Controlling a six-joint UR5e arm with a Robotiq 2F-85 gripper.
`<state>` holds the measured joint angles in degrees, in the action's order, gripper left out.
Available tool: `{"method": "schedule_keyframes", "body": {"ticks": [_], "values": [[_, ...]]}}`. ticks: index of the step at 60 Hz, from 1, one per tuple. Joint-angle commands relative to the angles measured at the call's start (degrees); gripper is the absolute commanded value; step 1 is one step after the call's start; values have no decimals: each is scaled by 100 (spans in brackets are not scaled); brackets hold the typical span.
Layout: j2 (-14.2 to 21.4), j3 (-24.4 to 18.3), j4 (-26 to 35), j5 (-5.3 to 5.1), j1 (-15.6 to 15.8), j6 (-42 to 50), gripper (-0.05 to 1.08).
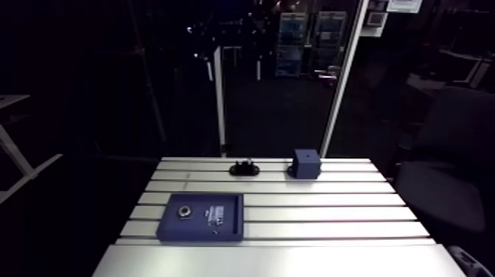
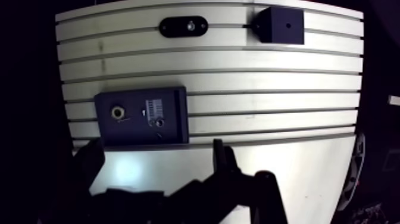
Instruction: Pick up the M10 bolt and insert it into the hole until fully seated.
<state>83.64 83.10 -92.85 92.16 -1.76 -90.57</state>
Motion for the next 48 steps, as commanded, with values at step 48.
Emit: {"method": "schedule_keyframes", "body": {"ticks": [48], "values": [[-827,-62,-833,0,-86,-490,0]]}}
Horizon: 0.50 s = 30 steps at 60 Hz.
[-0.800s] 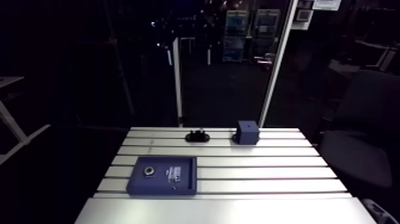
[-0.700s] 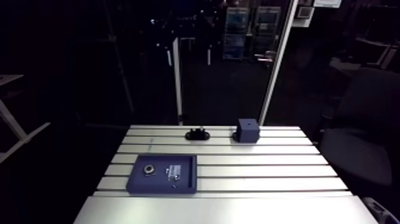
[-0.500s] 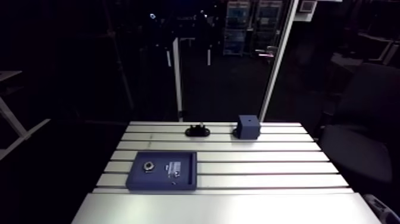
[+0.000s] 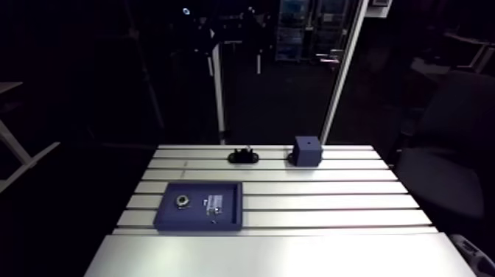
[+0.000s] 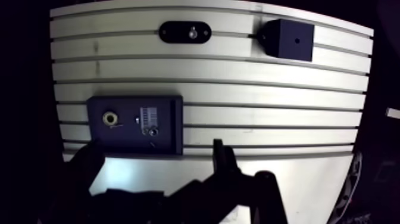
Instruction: Pick up the M10 bolt and insert it into the hole until fully seated.
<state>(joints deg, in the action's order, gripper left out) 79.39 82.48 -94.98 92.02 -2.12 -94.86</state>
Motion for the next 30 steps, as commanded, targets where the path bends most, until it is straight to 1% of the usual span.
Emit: {"method": "schedule_keyframes", "body": {"ticks": [1,4,5,7,9,11,16,18,20,24,30], "values": [[-402,0,-621,13,-50,-61,0],[-485,64,-921,4,-107,-79,0],[-485,64,-921,4,-107,-79,0],[-554,87,-1248,-12,-121,-88,0],[-605,88,-1367,-21,-129,-89,0],[-605,88,-1367,-21,-129,-89,0],[-732,105,-1656,4,-122,-73,1],[-732,105,-1656,4,-122,-73,1],[-785,138,-1844,4,-122,-81,1],[-846,141,-1992,5,-122,-73,1],[-933,159,-2037,13,-122,-72,1]]}}
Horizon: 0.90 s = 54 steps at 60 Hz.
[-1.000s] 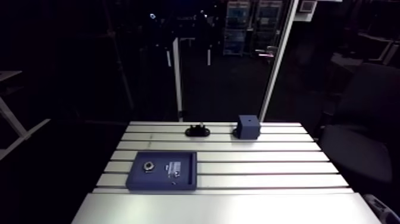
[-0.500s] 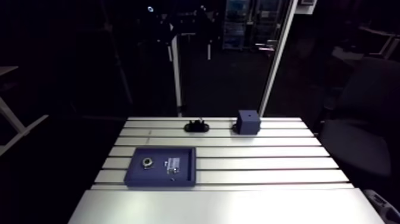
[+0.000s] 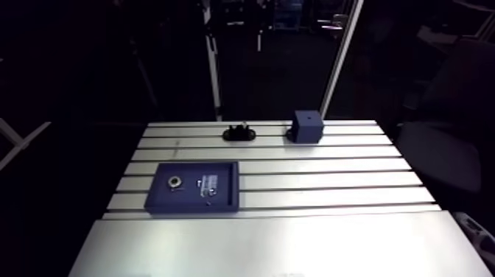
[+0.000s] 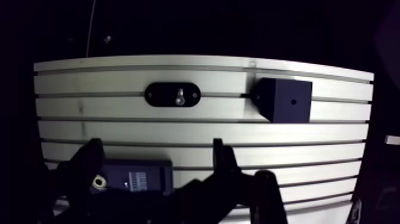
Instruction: Pick up the M10 bolt and insert it into the hole until fully seated.
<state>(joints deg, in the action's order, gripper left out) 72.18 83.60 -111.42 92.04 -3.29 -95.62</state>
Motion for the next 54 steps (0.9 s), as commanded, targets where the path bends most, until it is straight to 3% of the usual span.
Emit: {"method": "schedule_keyframes", "body": {"ticks": [1,14,54], "values": [[-212,46,-393,11,-6,4,1],[-417,374,-943,-15,-76,4,1],[-737,871,-1648,-58,-118,74,1]]}}
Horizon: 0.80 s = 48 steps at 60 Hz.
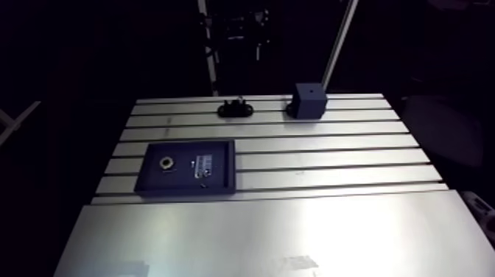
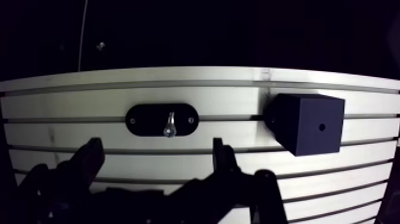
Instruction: Pick up the M10 bolt and insert it into the hole until fully seated.
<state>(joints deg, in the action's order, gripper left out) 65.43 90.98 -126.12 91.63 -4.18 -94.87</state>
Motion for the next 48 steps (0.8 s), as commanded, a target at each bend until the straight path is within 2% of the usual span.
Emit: {"method": "schedule_keyframes", "body": {"ticks": [1,4,20,48], "values": [[-69,150,-180,-18,-30,-1,1],[-78,160,-181,-18,-38,-1,1],[-184,281,-190,-156,-83,-8,1],[-333,460,-443,-141,-100,-54,1]]}}
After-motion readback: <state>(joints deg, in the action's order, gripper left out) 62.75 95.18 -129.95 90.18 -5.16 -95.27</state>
